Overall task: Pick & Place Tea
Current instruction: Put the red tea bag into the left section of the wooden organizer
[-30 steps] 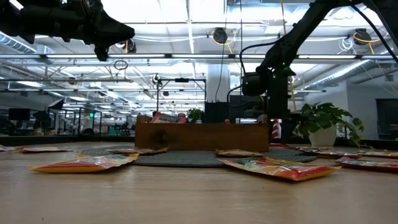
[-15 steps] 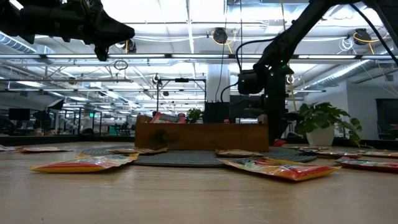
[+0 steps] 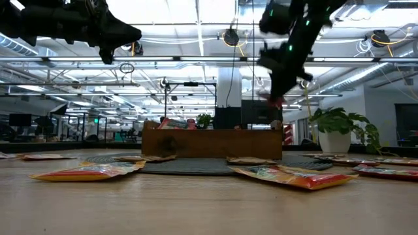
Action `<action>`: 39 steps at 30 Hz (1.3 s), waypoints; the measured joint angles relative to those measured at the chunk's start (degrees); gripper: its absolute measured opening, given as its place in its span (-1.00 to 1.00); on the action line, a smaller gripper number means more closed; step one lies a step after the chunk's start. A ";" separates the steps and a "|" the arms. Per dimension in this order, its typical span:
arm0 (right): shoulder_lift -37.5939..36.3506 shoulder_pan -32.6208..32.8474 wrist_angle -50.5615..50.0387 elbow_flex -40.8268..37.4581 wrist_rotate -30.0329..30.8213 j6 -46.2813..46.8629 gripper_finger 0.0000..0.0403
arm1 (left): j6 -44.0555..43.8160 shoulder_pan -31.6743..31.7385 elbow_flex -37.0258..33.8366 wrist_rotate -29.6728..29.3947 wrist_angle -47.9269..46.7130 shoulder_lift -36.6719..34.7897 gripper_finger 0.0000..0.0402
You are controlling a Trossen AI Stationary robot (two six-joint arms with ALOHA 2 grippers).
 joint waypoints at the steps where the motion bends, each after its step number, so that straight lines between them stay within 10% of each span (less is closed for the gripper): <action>1: -0.90 2.56 2.88 -0.90 2.12 -0.93 -0.94 | 0.00 0.00 0.00 -0.01 0.00 0.00 -0.85; 17: 4.96 23.07 77.08 -25.13 20.79 -31.33 -0.94 | -1.87 0.00 0.04 -0.15 4.56 0.20 -0.85; 39: 8.03 23.11 83.31 -25.51 20.50 -40.62 -0.94 | -4.04 -0.17 0.02 -1.17 4.63 2.06 -0.85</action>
